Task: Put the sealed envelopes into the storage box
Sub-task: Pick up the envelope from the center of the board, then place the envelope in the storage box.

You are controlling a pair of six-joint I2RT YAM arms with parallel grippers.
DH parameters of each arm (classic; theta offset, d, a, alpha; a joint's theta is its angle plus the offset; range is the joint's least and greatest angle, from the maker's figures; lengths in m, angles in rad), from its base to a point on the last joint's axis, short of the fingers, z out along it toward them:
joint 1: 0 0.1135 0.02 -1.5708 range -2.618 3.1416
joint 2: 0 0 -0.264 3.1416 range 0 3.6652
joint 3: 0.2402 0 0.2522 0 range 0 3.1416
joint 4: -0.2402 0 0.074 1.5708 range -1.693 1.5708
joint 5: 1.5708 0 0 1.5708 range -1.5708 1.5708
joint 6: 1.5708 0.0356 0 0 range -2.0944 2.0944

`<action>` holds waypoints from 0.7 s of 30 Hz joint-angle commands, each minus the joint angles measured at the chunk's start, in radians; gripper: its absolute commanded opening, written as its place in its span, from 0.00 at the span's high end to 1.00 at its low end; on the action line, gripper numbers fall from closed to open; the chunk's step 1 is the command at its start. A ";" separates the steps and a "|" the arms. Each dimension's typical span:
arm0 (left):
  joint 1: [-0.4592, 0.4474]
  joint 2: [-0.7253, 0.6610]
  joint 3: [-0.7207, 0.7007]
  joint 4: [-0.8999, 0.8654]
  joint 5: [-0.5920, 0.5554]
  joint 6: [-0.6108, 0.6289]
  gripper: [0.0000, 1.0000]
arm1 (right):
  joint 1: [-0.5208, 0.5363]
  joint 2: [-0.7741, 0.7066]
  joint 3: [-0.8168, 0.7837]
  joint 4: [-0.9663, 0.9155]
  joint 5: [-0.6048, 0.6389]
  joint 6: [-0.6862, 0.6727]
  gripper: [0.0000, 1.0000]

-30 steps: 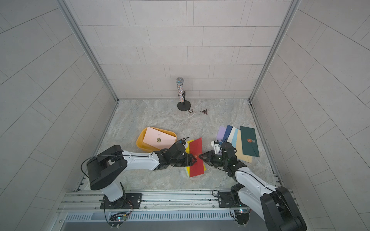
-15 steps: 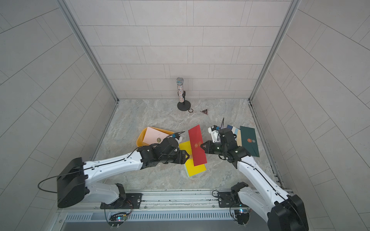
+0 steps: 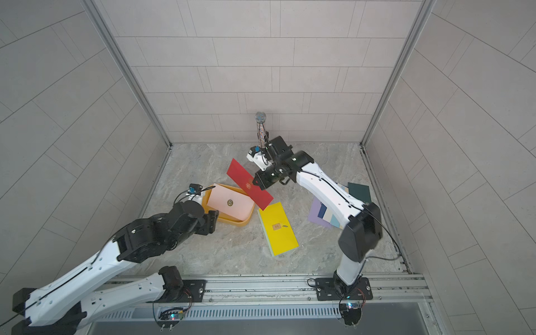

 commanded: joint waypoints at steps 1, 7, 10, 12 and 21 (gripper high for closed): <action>0.005 -0.020 -0.025 -0.062 -0.078 0.063 0.24 | 0.041 0.195 0.256 -0.297 -0.001 -0.173 1.00; 0.006 -0.101 -0.047 -0.036 -0.076 0.074 0.23 | 0.080 0.546 0.755 -0.528 0.041 -0.224 1.00; 0.007 -0.110 -0.053 -0.027 -0.069 0.079 0.23 | 0.081 0.590 0.783 -0.473 0.025 -0.216 1.00; 0.006 -0.110 -0.052 -0.030 -0.068 0.076 0.23 | 0.086 0.607 0.796 -0.451 0.027 -0.223 1.00; 0.006 -0.121 -0.055 -0.027 -0.066 0.077 0.22 | 0.087 0.663 0.794 -0.419 0.051 -0.223 1.00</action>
